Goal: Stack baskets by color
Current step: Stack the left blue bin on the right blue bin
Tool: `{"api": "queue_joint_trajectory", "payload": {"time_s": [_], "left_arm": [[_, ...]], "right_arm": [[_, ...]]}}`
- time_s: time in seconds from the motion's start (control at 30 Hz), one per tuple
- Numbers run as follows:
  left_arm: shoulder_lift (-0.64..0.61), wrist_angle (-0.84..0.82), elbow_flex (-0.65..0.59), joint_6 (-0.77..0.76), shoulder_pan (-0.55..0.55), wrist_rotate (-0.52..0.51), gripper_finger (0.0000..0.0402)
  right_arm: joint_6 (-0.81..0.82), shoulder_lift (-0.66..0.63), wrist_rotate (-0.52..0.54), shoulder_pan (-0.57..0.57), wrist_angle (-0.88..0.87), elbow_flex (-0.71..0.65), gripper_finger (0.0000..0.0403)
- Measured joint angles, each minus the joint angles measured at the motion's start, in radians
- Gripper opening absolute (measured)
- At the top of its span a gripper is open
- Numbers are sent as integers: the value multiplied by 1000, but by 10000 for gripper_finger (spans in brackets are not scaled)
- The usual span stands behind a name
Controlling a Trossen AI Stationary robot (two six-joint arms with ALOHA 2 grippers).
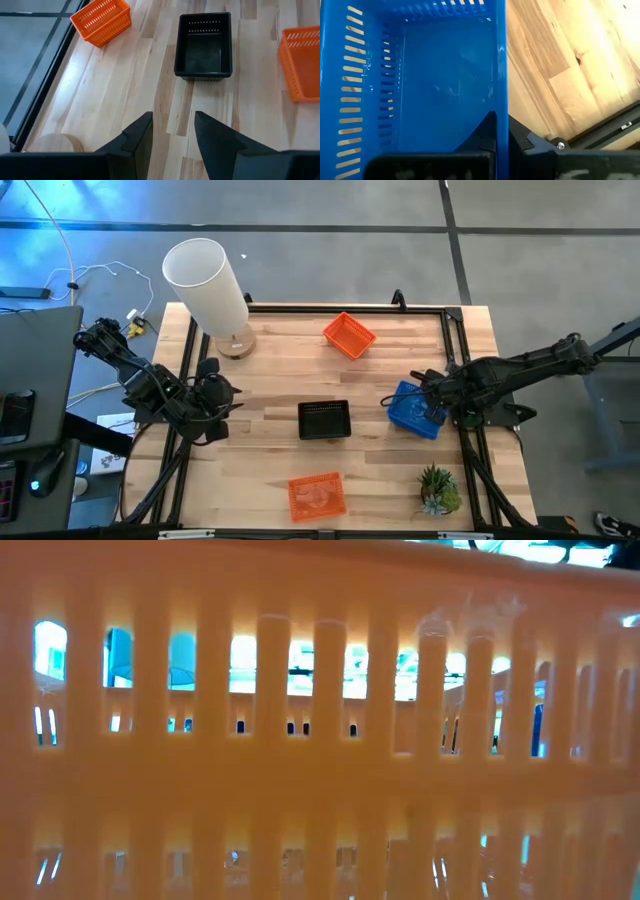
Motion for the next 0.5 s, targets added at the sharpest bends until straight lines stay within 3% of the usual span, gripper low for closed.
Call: {"api": "queue_joint_trajectory", "payload": {"time_s": [0.5], "left_arm": [[0,15,0,1,0,0,133]], "right_arm": [[52,0,-17,0,-2,0,9]]}}
